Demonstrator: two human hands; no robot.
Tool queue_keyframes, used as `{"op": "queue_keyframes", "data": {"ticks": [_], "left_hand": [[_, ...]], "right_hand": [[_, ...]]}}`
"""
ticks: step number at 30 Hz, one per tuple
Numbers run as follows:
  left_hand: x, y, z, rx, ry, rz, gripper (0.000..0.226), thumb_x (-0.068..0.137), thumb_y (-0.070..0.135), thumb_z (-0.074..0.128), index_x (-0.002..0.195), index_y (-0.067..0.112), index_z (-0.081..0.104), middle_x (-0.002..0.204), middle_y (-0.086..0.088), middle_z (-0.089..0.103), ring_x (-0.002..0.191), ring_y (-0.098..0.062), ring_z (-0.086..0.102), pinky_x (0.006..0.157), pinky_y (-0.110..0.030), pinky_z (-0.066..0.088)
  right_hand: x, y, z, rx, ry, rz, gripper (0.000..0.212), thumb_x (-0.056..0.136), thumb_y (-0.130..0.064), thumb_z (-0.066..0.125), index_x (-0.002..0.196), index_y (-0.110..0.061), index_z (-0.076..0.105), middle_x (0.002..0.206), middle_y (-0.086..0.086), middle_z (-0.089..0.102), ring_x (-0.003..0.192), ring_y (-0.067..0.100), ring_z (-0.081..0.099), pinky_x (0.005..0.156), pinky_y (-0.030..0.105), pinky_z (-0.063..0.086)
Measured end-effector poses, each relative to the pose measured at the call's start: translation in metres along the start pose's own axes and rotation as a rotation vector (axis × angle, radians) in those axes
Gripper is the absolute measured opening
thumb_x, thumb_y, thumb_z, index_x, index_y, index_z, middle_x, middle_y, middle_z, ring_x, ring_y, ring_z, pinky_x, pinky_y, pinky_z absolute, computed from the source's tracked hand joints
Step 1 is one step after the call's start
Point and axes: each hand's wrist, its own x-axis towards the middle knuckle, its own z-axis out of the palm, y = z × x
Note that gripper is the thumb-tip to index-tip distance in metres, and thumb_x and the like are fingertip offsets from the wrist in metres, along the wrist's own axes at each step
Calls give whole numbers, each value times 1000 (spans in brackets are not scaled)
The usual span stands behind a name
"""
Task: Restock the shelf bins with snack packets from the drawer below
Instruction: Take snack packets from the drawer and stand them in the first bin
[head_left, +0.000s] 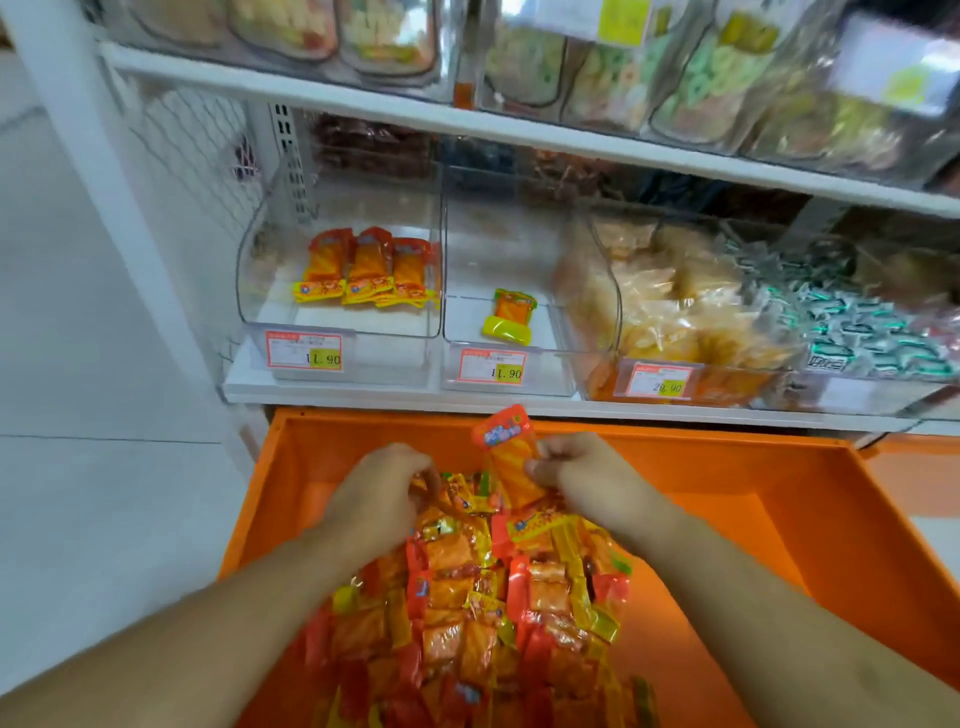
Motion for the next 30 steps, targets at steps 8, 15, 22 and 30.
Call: {"op": "queue_keyframes", "data": {"ticks": [8, 15, 22, 30], "left_hand": [[-68, 74, -113, -495, -1, 3, 32, 71, 4, 90, 79, 34, 83, 92, 14, 79, 92, -2, 73, 89, -27, 57], [-101, 99, -132, -1084, 101, -101, 34, 78, -21, 69, 90, 9, 80, 98, -12, 80, 89, -27, 77, 70, -26, 61], [-79, 100, -136, -1333, 152, -229, 52, 89, -7, 69, 131, 21, 60, 111, -12, 77, 102, -29, 76, 89, -42, 57], [-54, 97, -145, -1083, 54, -290, 13, 93, 10, 72, 107, 9, 73, 99, -15, 79, 88, -37, 78, 71, -48, 64]], "right_hand": [[-87, -62, 0, 569, -88, -9, 17, 96, -9, 63, 88, -1, 75, 85, 22, 73, 71, 26, 70, 67, 32, 56], [-110, -88, 19, 716, -116, -32, 24, 103, -14, 56, 105, -3, 78, 103, 19, 77, 90, 30, 73, 93, 52, 59], [-88, -94, 22, 723, -25, -121, 18, 101, -11, 61, 101, -1, 76, 101, 25, 76, 88, 31, 74, 78, 40, 59], [-67, -106, 27, 624, 144, -190, 41, 90, -41, 69, 115, -10, 71, 102, 25, 72, 99, 31, 71, 98, 63, 53]]}}
